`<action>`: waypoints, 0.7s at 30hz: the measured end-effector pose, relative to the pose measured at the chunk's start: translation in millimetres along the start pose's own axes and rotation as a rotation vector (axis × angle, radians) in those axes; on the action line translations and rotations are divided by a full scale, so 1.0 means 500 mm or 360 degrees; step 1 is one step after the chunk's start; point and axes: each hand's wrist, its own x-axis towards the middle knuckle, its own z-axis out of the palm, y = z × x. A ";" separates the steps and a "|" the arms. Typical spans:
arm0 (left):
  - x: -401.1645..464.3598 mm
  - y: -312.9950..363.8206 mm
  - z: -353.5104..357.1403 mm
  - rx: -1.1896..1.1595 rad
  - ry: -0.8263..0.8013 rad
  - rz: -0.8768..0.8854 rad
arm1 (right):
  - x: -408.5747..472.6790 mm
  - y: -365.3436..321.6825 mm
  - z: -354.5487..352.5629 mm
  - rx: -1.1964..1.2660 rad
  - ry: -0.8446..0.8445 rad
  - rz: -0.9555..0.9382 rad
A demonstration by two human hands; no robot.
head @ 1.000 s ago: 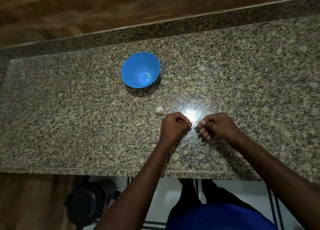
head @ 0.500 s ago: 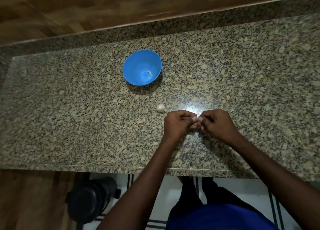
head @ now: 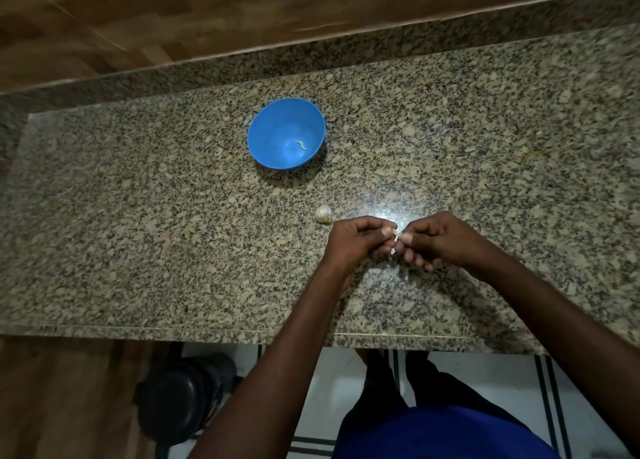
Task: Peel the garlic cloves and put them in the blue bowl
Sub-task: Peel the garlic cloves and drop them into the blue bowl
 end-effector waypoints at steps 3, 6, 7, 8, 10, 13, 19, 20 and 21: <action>0.002 -0.005 -0.003 0.0025 0.0032 0.0033 | 0.000 0.003 0.002 -0.0109 0.0118 0.0068; 0.000 -0.007 -0.003 -0.0027 0.0009 0.0000 | 0.006 0.014 0.008 -0.0745 0.0311 0.0043; -0.002 -0.005 -0.001 -0.0054 0.0002 -0.0021 | 0.007 0.014 0.012 -0.0980 0.0380 0.0022; -0.003 -0.004 0.000 -0.0079 -0.0003 -0.0039 | 0.008 0.014 0.016 -0.1133 0.0428 0.0018; -0.007 -0.003 0.001 -0.0100 -0.0012 -0.0053 | 0.010 0.018 0.024 -0.1228 0.0447 0.0013; -0.007 -0.006 -0.003 -0.0060 0.0004 -0.0055 | 0.013 0.022 0.033 -0.1304 0.0448 -0.0021; -0.008 -0.011 -0.007 -0.0005 0.0054 -0.0098 | 0.013 0.034 0.039 -0.0832 0.0657 -0.0034; -0.008 -0.010 -0.005 0.0021 0.0063 -0.0079 | 0.012 0.032 0.041 -0.0541 0.0663 -0.0016; -0.008 -0.009 -0.002 0.0069 0.0072 -0.0038 | 0.009 0.028 0.044 -0.0258 0.0638 0.0006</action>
